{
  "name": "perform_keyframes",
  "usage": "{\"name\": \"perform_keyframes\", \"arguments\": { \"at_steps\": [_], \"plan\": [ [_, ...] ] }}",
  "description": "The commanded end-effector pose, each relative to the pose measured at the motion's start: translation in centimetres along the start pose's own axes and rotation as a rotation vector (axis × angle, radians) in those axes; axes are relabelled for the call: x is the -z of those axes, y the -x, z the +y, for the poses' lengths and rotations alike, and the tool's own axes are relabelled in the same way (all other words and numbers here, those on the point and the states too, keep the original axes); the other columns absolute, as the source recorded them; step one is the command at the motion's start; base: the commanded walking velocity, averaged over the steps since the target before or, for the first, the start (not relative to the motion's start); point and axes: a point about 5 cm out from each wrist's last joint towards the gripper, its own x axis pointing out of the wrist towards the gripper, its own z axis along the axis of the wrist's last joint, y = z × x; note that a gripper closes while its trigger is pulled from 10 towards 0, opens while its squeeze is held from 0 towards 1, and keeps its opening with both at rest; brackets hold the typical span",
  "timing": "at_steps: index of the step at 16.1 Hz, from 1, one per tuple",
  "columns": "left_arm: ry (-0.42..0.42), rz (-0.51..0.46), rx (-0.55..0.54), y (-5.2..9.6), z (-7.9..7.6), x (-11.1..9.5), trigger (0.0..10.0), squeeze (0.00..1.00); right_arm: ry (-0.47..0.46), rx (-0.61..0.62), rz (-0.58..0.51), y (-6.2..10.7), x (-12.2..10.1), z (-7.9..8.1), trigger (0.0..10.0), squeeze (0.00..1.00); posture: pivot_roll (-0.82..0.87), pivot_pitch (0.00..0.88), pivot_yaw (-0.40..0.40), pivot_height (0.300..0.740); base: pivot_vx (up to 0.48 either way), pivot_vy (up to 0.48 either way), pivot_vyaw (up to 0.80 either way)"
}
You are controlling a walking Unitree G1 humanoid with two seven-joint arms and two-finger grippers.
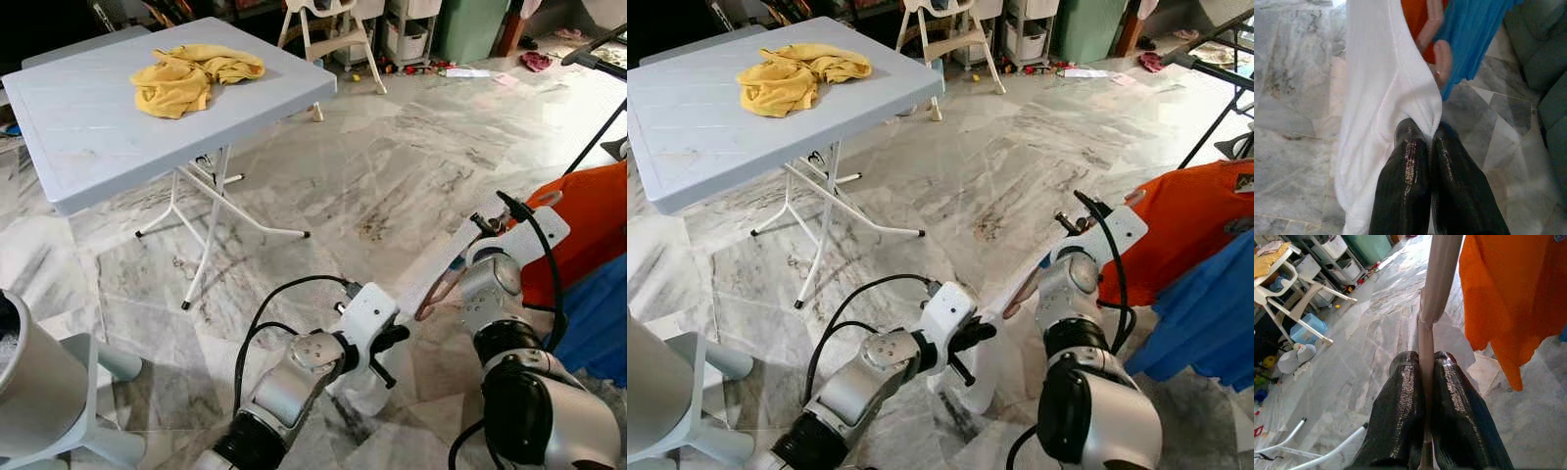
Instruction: Hang hanger
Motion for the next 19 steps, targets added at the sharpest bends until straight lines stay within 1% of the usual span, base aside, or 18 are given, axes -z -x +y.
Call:
{"name": "perform_keyframes", "arguments": {
  "at_steps": [1,3,5,6,7,9,10,11,12,14,15,17,18,19],
  "plan": [
    [0.048,-0.028,0.041,-0.7,-1.5,-0.6,10.0,0.00,-0.017,-0.017,-0.075,-0.4,-1.9,0.9,10.0,0.00,-0.05,0.085,0.059,0.740,0.000,0.000,0.00],
    [0.086,-0.038,0.060,-0.8,-1.7,-1.2,10.0,0.00,-0.034,-0.016,-0.077,-0.5,-2.1,1.2,10.0,0.00,-0.04,0.083,0.063,0.740,0.000,0.000,0.00],
    [0.060,0.009,0.066,-1.2,-2.0,-0.4,10.0,0.00,-0.065,-0.005,-0.075,-0.5,-2.1,1.4,10.0,0.00,-0.05,0.083,0.065,0.740,0.000,0.000,0.00],
    [0.070,0.028,0.073,-1.3,-2.1,0.0,10.0,0.00,-0.074,-0.001,-0.070,-0.5,-2.0,1.5,10.0,0.00,-0.05,0.082,0.068,0.740,0.000,0.000,0.00],
    [0.060,0.048,0.055,-1.4,-1.9,0.8,10.0,0.00,-0.085,-0.001,-0.071,-0.5,-2.2,1.7,10.0,0.00,-0.05,0.084,0.070,0.740,0.000,0.000,0.00],
    [0.046,0.057,0.003,-1.2,-0.9,1.4,10.0,0.00,-0.105,0.003,-0.071,-0.6,-2.4,1.7,10.0,0.00,-0.06,0.085,0.069,0.740,0.000,0.000,0.00],
    [0.065,0.073,-0.014,-1.0,-0.4,1.7,10.0,0.00,-0.094,0.005,-0.098,-0.6,-2.8,1.6,10.0,0.00,-0.06,0.085,0.069,0.740,0.000,0.000,0.00],
    [0.084,0.065,-0.008,-1.0,-0.5,1.4,10.0,0.00,-0.063,0.008,-0.110,-0.6,-2.9,1.3,10.0,0.00,-0.06,0.085,0.068,0.740,0.000,0.000,0.00],
    [0.118,0.034,0.014,-1.1,-0.9,0.4,10.0,0.00,-0.049,0.011,-0.113,-0.6,-2.7,1.2,10.0,0.00,-0.05,0.084,0.066,0.740,0.000,0.000,0.00],
    [0.151,-0.026,0.061,-1.7,-2.0,-1.8,10.0,0.00,-0.014,-0.007,-0.116,-0.3,-2.1,1.5,10.0,0.00,-0.05,0.086,0.065,0.740,0.000,0.000,0.00],
    [0.161,-0.059,0.092,-2.2,-2.8,-3.2,10.0,0.00,0.030,-0.026,-0.117,0.0,-1.5,2.0,10.0,0.00,-0.04,0.087,0.066,0.740,0.000,0.000,0.00],
    [0.172,-0.084,0.135,-2.4,-3.6,-4.4,10.0,0.00,0.097,-0.056,-0.121,0.4,-0.7,2.3,10.0,0.00,-0.03,0.086,0.071,0.740,0.000,0.000,0.00],
    [0.173,-0.083,0.140,-2.4,-3.6,-4.5,10.0,0.00,0.103,-0.058,-0.121,0.4,-0.6,2.3,10.0,0.00,-0.03,0.086,0.071,0.740,0.000,0.000,0.00],
    [0.175,-0.088,0.164,-2.3,-4.0,-4.9,10.0,0.00,0.108,-0.058,-0.098,0.5,0.0,1.9,10.0,0.00,-0.03,0.085,0.072,0.740,0.000,0.000,0.00]
  ]
}}
